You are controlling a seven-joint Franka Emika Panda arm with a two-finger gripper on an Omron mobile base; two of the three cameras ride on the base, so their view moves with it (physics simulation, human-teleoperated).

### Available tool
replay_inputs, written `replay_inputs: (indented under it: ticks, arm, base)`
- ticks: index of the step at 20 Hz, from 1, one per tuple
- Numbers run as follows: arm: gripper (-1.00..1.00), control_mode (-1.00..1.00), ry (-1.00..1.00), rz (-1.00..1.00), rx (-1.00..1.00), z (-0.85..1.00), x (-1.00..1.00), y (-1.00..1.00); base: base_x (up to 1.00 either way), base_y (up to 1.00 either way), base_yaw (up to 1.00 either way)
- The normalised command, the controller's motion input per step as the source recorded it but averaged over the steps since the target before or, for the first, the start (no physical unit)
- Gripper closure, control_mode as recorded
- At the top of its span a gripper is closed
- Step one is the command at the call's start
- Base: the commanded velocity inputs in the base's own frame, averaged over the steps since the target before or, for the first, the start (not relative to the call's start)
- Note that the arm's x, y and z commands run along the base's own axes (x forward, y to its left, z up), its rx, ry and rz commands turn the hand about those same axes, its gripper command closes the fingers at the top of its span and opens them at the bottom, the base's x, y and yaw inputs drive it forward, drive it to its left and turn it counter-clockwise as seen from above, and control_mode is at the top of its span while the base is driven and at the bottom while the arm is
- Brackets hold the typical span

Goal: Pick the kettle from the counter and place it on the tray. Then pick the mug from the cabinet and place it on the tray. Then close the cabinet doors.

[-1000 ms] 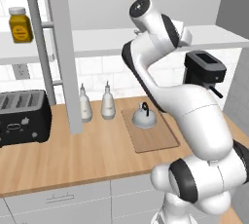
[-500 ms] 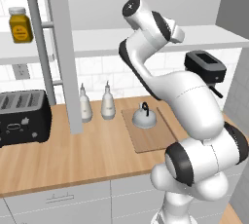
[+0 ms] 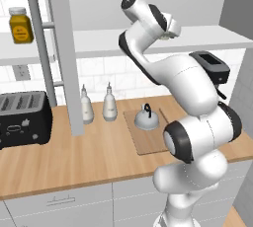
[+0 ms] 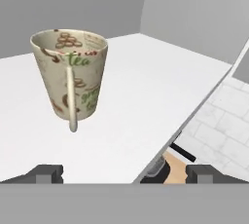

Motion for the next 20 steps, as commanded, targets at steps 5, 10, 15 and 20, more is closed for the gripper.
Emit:
replay_inputs:
  ticks: [5,10,15,20]
  arm:
    - [-1.00,-1.00,0.00,0.00,0.00,0.00,0.39,-0.01]
    - [-1.00,-1.00,0.00,-0.02,0.00,-0.01,0.28,-0.02]
    - [-1.00,-1.00,0.00,-0.05,0.00,-0.02,0.21,-0.09]
    - [-1.00,-1.00,-0.04,-0.06,0.00,-0.16,0.25,-0.05]
  base:
    - [0.00,0.00,0.00]
    - [0.00,0.00,0.00]
    - [0.00,0.00,0.00]
    - [0.00,0.00,0.00]
